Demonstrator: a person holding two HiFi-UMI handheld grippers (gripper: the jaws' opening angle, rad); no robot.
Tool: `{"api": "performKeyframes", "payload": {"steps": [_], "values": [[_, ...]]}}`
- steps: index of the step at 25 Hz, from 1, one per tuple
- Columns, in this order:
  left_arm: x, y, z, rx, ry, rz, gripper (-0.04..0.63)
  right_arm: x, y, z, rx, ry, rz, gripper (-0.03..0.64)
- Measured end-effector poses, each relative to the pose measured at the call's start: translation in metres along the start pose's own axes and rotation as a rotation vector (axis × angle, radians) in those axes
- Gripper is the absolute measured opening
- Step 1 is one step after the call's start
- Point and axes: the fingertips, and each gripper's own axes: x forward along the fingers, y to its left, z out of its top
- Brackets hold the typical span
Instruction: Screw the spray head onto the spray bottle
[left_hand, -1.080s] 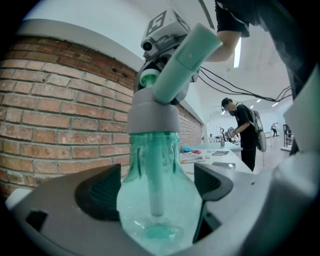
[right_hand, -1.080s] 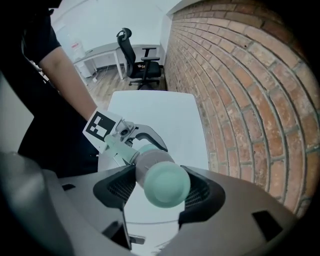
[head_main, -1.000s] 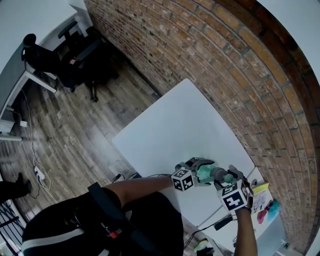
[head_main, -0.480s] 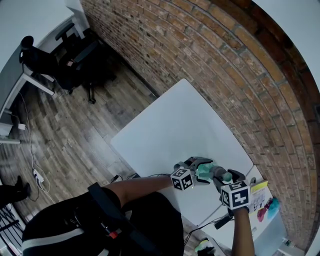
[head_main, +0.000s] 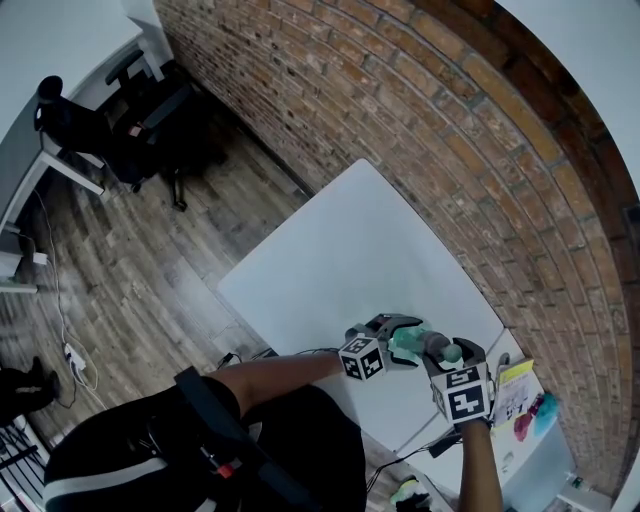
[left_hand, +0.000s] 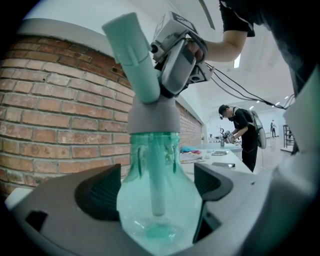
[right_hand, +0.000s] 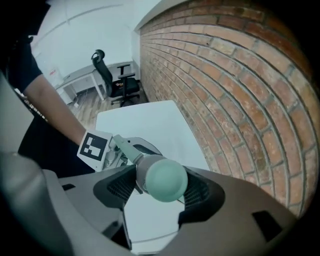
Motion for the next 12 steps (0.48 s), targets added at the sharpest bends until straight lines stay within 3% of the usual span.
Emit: {"api": "performKeyframes", "payload": {"steps": [4, 9, 12], "values": [[-0.001, 0.000, 0.000, -0.003, 0.002, -0.003, 0.456, -0.013, 0.003, 0.018, -0.173, -0.062, 0.026, 0.273], [-0.001, 0.001, 0.000, -0.008, 0.001, -0.012, 0.456, -0.013, 0.012, 0.012, -0.623, -0.004, 0.078, 0.273], [0.000, 0.001, -0.001, -0.011, -0.001, -0.018, 0.455, -0.008, 0.020, 0.002, -0.806, 0.032, 0.130, 0.273]]}}
